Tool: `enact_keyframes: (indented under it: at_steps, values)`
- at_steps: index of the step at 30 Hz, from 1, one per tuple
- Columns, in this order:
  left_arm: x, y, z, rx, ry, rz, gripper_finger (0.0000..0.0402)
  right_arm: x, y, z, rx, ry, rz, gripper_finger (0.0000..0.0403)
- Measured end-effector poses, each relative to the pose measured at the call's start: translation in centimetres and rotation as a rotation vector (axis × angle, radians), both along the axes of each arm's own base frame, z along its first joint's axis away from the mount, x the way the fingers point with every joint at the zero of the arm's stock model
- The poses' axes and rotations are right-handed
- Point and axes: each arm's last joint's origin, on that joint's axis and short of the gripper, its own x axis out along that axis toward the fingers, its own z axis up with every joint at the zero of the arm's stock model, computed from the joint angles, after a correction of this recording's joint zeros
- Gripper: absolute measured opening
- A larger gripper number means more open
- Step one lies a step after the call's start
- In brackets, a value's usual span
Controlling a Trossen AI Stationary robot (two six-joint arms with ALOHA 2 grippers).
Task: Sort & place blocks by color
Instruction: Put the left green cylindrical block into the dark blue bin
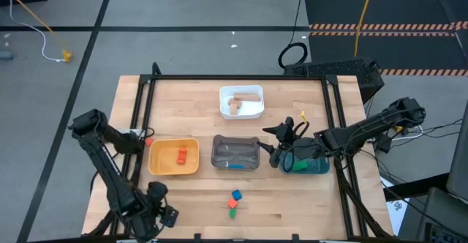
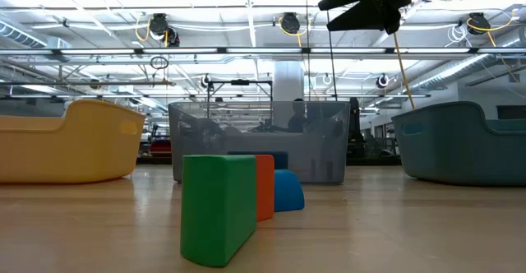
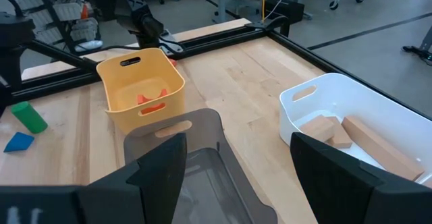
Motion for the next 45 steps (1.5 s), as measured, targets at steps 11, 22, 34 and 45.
enact_keyframes:
  at_steps: [11, 22, 34, 45]
  values:
    - [-0.7, -1.1, -3.6, 0.067, 0.113, -0.018, 0.0302, 0.0, 0.0, 0.0, 0.000, 0.000, 0.000, 0.0256]
    - [-0.2, -2.1, -5.5, 0.080, 0.125, -0.046, 0.0300, 0.0, 0.0, 0.0, 0.000, 0.000, 0.000, 0.0256]
    - [0.4, -2.2, -7.0, 0.144, 0.118, -0.083, 0.0155, 0.0, 0.0, 0.0, 0.000, 0.000, 0.000, 0.0256]
    - [-0.2, -1.0, -5.8, 0.206, 0.159, -0.116, 0.0130, 0.0, 0.0, 0.0, 0.000, 0.000, 0.000, 0.0256]
